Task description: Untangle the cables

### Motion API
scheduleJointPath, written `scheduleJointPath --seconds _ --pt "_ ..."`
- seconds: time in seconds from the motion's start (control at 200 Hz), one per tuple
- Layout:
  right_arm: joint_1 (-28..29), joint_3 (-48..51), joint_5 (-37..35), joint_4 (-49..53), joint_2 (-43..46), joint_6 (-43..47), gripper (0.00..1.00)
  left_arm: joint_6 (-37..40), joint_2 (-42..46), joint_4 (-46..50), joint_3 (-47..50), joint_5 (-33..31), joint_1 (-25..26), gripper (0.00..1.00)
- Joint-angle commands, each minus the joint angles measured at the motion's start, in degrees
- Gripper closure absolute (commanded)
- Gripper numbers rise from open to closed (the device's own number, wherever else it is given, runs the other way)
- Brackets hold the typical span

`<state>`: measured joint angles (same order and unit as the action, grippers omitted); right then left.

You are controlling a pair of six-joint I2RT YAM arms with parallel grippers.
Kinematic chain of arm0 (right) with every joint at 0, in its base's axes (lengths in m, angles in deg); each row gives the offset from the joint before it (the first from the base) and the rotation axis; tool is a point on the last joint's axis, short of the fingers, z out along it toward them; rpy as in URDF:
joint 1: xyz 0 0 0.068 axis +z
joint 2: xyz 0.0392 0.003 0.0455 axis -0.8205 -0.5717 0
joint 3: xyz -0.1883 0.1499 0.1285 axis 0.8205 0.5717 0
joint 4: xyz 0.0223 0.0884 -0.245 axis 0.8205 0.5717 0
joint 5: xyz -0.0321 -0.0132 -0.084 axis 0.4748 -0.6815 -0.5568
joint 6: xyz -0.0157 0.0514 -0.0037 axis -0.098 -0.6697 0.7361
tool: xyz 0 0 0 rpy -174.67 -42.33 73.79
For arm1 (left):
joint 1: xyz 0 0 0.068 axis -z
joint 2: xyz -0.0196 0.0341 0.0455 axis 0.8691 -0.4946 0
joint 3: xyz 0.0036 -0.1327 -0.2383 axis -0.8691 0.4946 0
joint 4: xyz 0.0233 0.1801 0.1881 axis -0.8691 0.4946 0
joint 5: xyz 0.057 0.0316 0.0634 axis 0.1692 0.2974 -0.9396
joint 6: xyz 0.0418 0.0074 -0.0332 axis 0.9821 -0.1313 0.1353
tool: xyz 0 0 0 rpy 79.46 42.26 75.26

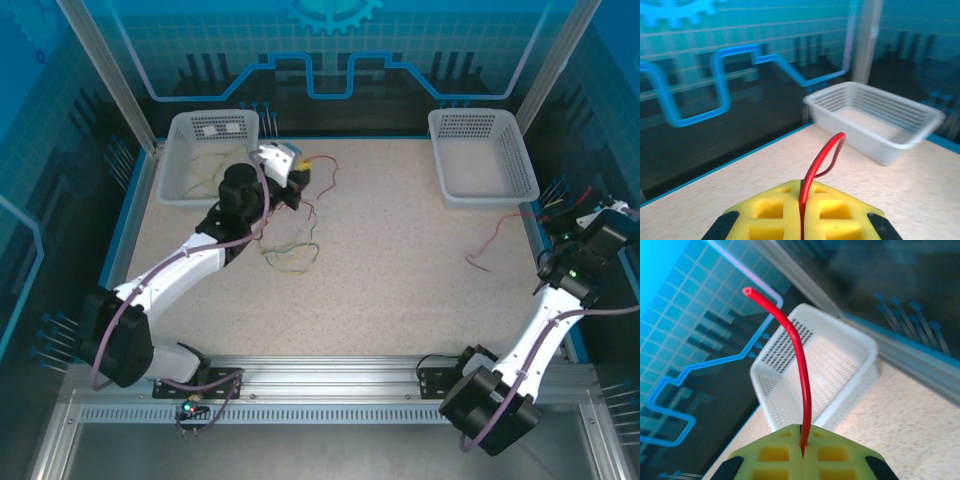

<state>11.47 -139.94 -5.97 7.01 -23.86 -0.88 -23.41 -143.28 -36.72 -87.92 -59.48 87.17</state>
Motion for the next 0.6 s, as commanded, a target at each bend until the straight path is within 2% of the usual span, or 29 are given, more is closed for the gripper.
scheduleJointPath --seconds 0.0,0.105,0.195,0.36,0.41,0.49,0.595 --pt "0.6 2.2 6.8 -15.4 0.1 -5.1 1.0 -2.5 3.8 -2.7 -0.5 5.1 2.6 1.0" --pt "4.6 4.5 3.7 -22.8 1.2 -5.2 1.0 -6.6 4.8 -4.7 0.9 8.2 3.6 1.0" --pt "9.1 5.3 0.4 -29.4 1.8 -4.7 1.0 -7.2 5.5 -5.4 2.1 8.9 5.3 1.0" --pt "18.9 8.4 -15.3 -43.6 1.7 -0.6 1.0 -8.0 6.2 -6.6 4.7 8.8 6.7 1.0" --pt "20.2 9.2 -18.6 -48.3 0.5 0.1 1.0 -8.3 6.3 -7.1 5.4 8.9 6.7 1.0" --pt "20.0 7.8 -19.2 -52.5 -3.3 -1.4 1.0 -8.9 6.2 -7.1 5.8 9.3 6.7 1.0" --pt "19.8 3.5 -14.8 -58.0 -10.4 -4.3 1.0 -9.2 5.8 -6.9 5.9 9.7 6.9 1.0"
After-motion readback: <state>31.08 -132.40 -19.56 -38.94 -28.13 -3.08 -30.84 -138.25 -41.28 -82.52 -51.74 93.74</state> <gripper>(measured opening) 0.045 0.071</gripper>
